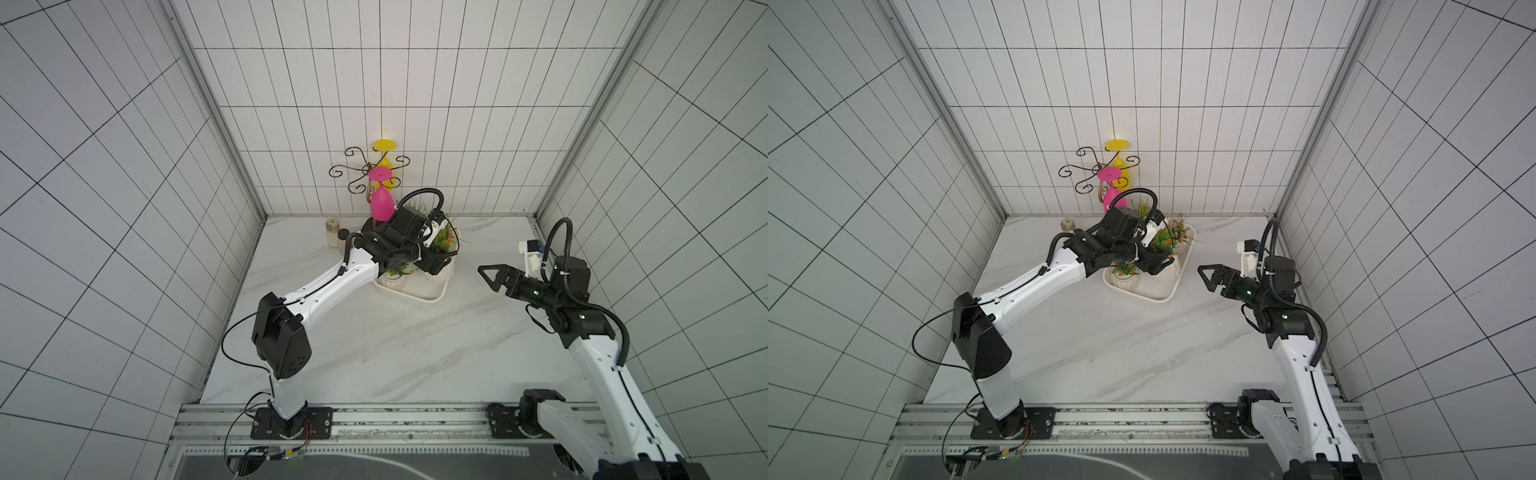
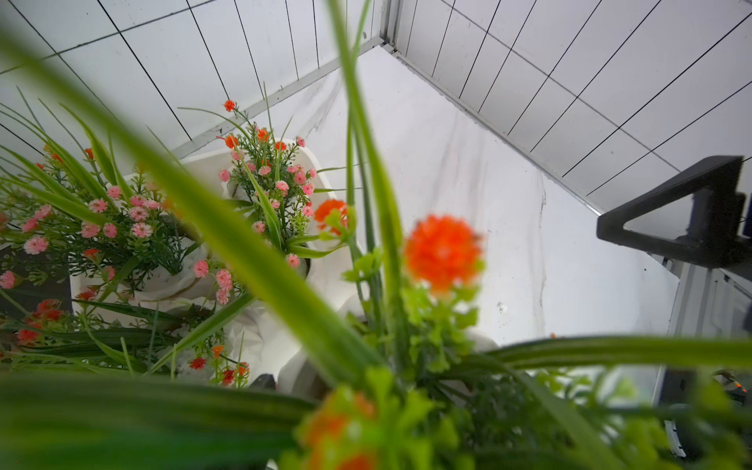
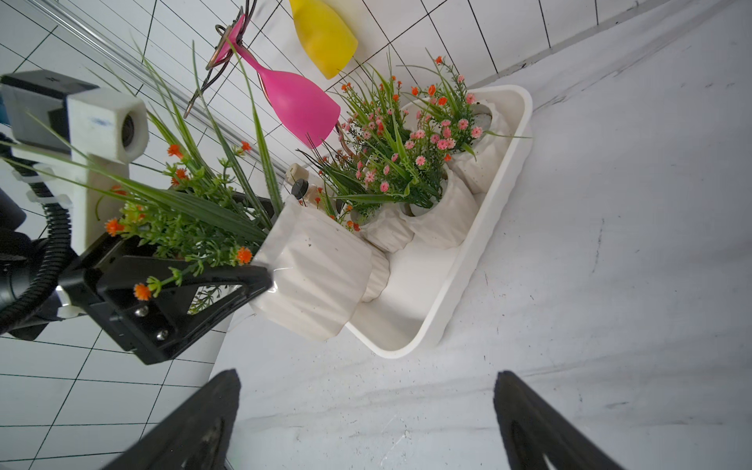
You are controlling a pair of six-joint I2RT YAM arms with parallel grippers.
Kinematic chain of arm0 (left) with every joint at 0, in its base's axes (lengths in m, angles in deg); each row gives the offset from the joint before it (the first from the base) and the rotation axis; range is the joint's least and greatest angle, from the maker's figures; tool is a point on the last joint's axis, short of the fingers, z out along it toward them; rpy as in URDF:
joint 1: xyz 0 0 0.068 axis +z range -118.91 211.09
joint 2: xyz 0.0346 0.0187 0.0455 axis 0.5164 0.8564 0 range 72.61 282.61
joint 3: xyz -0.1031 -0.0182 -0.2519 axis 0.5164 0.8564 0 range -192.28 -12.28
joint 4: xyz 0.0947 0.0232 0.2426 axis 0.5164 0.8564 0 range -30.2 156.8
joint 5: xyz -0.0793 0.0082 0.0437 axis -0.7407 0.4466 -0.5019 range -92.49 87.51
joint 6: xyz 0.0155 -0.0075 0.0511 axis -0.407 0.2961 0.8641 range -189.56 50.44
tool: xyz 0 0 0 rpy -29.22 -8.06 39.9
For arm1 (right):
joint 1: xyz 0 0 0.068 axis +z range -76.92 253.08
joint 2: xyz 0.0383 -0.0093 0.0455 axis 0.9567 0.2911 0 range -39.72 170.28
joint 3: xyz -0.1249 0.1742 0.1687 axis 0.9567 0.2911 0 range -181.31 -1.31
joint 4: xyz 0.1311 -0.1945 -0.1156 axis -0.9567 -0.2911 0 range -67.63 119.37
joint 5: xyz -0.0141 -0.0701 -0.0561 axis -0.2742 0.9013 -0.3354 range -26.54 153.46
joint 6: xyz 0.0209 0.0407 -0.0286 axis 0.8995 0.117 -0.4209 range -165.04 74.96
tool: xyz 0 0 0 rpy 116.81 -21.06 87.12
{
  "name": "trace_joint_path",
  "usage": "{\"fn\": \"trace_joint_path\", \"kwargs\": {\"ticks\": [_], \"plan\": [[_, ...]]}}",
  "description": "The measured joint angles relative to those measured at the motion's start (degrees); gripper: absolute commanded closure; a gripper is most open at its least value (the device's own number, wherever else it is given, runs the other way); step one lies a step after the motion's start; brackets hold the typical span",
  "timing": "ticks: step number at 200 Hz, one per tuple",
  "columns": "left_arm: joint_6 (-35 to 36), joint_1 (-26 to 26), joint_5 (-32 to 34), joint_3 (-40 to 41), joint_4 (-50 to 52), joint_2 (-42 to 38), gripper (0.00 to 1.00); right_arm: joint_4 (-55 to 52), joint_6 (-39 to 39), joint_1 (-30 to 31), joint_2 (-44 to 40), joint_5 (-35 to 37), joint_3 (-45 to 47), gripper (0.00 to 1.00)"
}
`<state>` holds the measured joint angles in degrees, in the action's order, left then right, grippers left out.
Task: Put the potted gypsophila into the storage box
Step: Place the baby's breath potted plant at the storage box.
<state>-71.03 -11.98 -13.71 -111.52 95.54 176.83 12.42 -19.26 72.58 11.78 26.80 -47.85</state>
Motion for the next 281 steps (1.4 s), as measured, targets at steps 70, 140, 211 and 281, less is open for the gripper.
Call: {"fn": "trace_joint_path", "kwargs": {"ticks": [70,140,211,281], "plan": [[1.8,0.0,3.7,7.6,-5.9,0.7,0.40,-1.4,-1.6,0.0,1.5,0.2,0.3,0.01],[2.8,0.0,7.9,9.3,-9.2,3.8,0.40,-2.6,-2.1,0.0,1.6,0.2,0.3,0.01],[3.2,0.0,11.3,9.4,-9.4,6.5,0.39,-2.6,-2.0,0.0,1.5,0.2,0.6,0.01],[3.5,0.0,14.6,9.4,-10.7,9.6,0.39,-2.4,-2.0,0.0,1.4,0.1,1.3,0.01]]}}
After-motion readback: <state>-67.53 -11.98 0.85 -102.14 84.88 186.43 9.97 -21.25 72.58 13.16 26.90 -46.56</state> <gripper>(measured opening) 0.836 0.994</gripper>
